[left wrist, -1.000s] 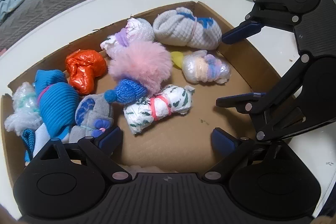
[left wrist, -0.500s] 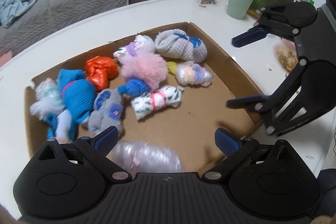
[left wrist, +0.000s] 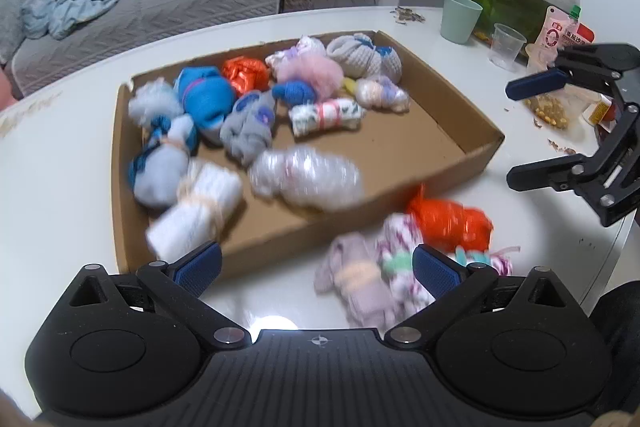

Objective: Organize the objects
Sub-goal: 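Move both grippers back to the remaining items beside the box, then grasp lavender sock roll with left gripper while right gripper grasps orange plastic bundle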

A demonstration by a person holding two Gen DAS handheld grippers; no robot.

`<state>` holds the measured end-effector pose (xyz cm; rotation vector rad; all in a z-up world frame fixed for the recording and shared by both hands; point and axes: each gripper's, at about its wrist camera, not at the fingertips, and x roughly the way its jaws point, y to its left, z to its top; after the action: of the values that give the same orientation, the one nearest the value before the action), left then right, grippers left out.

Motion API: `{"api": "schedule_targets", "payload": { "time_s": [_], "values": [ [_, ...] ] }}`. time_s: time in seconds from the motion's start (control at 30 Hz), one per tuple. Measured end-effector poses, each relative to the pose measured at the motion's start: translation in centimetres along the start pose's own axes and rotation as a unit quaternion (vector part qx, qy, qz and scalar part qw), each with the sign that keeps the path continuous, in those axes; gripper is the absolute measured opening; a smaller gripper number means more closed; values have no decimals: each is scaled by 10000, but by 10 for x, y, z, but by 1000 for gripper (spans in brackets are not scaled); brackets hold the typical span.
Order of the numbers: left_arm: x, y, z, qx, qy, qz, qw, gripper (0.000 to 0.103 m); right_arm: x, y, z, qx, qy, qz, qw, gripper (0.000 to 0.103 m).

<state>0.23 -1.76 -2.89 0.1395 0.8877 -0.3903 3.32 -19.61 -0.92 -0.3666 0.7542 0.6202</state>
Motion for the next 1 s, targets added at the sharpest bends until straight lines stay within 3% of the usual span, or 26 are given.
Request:
{"api": "schedule_targets", "payload": {
  "time_s": [0.07, 0.2, 0.3, 0.5, 0.67, 0.83, 1.0],
  "values": [
    [1, -2, -14, -116, -105, -22, 9999, 102, -3, 4, -9, 233, -176, 137, 9995, 86],
    [7, -6, -33, -249, -301, 66, 9992, 101, 9, 10, -23, 589, -304, 241, 9975, 74],
    [11, -6, -35, -335, -354, 71, 9988, 99, 17, 12, -26, 700, -345, 354, 9963, 63],
    [21, -11, -29, -258, -337, 76, 9991, 99, 36, 16, -29, 773, -188, 561, 9953, 57],
    [32, -10, -26, -224, -268, 15, 9994, 97, 49, 15, -34, 888, 15, 733, 9934, 35],
    [33, -11, -29, -201, -314, -147, 9992, 88, 47, 20, -41, 795, 15, 757, 9940, 30],
    [29, -20, -31, -9, -375, -383, 9986, 53, 41, 20, -47, 831, -69, 716, 9939, 29]
  ]
}}
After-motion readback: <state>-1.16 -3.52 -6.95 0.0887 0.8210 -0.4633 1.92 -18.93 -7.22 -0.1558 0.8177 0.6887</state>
